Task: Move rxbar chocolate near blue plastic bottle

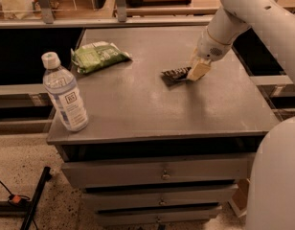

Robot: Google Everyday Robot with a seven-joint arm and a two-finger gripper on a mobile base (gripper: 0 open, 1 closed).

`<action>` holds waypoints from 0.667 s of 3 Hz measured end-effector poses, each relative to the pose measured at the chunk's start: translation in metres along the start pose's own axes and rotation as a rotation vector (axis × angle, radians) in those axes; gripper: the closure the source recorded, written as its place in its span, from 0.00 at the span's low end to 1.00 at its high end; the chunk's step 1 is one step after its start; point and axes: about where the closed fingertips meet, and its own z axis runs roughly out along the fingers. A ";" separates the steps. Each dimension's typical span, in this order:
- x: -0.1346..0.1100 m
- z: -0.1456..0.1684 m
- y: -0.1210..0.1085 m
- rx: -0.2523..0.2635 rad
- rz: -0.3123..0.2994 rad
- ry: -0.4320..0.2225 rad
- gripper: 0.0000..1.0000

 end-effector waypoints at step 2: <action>-0.003 -0.027 0.003 0.044 -0.031 -0.035 1.00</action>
Offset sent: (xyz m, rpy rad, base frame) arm -0.0223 -0.0159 0.0699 0.0602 -0.1462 0.0463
